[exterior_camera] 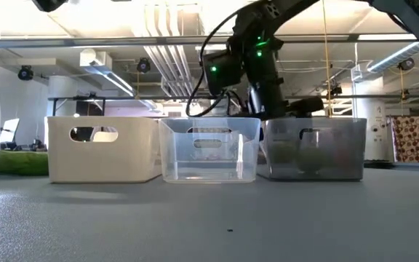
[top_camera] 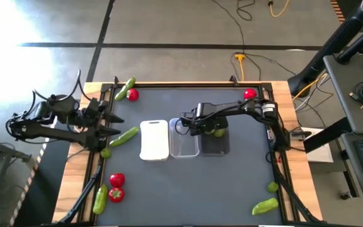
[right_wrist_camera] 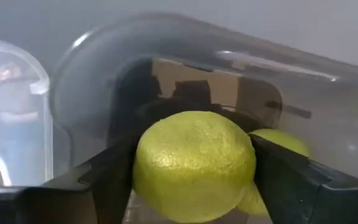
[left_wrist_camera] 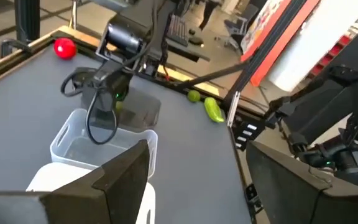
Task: Sort produce into baskets
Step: Put the green lime into the black bin
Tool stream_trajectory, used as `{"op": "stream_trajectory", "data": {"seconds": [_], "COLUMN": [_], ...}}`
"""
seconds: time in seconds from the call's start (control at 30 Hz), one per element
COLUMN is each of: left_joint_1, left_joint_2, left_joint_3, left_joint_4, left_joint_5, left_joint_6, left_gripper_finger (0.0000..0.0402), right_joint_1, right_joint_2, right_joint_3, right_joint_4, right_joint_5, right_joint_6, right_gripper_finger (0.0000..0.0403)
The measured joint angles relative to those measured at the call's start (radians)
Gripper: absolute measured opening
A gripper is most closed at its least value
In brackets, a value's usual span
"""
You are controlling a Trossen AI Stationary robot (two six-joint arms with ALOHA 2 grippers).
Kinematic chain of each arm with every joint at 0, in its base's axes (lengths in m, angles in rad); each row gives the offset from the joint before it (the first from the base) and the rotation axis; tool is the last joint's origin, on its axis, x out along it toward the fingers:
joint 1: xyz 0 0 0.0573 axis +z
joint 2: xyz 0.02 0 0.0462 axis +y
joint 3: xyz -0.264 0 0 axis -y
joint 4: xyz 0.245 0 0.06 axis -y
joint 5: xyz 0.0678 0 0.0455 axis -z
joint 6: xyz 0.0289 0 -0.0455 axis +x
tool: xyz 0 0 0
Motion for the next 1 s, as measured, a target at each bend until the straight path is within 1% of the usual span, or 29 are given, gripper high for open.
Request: {"op": "stream_trajectory", "data": {"seconds": [0.1, 0.23, 0.33, 0.43, 0.5, 0.6, 0.67, 0.77, 0.83, 0.87, 1.0], "left_joint_1": [0.0, 0.0, 0.0, 0.0, 0.0, 0.0, 0.0, 0.0, 0.0, 0.0, 0.0], "left_joint_2": [-0.019, -0.036, -0.042, -0.047, -0.049, -0.047, -0.047, -0.042, -0.036, -0.033, -0.022], "left_joint_3": [0.0, -0.002, -0.013, -0.041, -0.069, -0.116, -0.155, -0.226, -0.276, -0.299, -0.377], "left_joint_4": [0.001, 0.002, 0.003, 0.017, 0.042, 0.108, 0.178, 0.323, 0.402, 0.432, 0.47], "left_joint_5": [-0.007, -0.012, -0.012, -0.012, -0.012, -0.011, 0.032, 0.132, 0.171, 0.18, 0.181], "left_joint_6": [0.0, 0.013, 0.018, 0.018, 0.018, 0.023, 0.061, 0.076, 0.082, 0.077, -0.021], "left_gripper_finger": [0.0252, 0.0252, 0.0252, 0.0252, 0.0252, 0.0252, 0.0252, 0.0252, 0.0252, 0.0252, 0.0252], "right_joint_1": [0.001, 0.035, 0.105, 0.208, 0.285, 0.401, 0.468, 0.549, 0.598, 0.622, 0.699], "right_joint_2": [-0.02, -0.113, -0.196, -0.268, -0.302, -0.32, -0.32, -0.325, -0.32, -0.319, -0.32], "right_joint_3": [-0.001, -0.002, -0.001, -0.001, 0.0, 0.0, -0.016, -0.078, -0.133, -0.163, -0.277], "right_joint_4": [0.001, -0.001, -0.018, -0.098, -0.185, -0.322, -0.345, -0.315, -0.322, -0.327, -0.327], "right_joint_5": [-0.005, 0.017, 0.023, 0.001, -0.043, -0.167, -0.264, -0.407, -0.479, -0.499, -0.534], "right_joint_6": [-0.008, -0.015, -0.008, 0.043, 0.087, 0.139, 0.166, 0.202, 0.158, 0.123, -0.043], "right_gripper_finger": [0.0323, 0.0355, 0.0364, 0.0364, 0.0365, 0.0365, 0.0365, 0.0366, 0.0366, 0.0366, 0.0366]}}
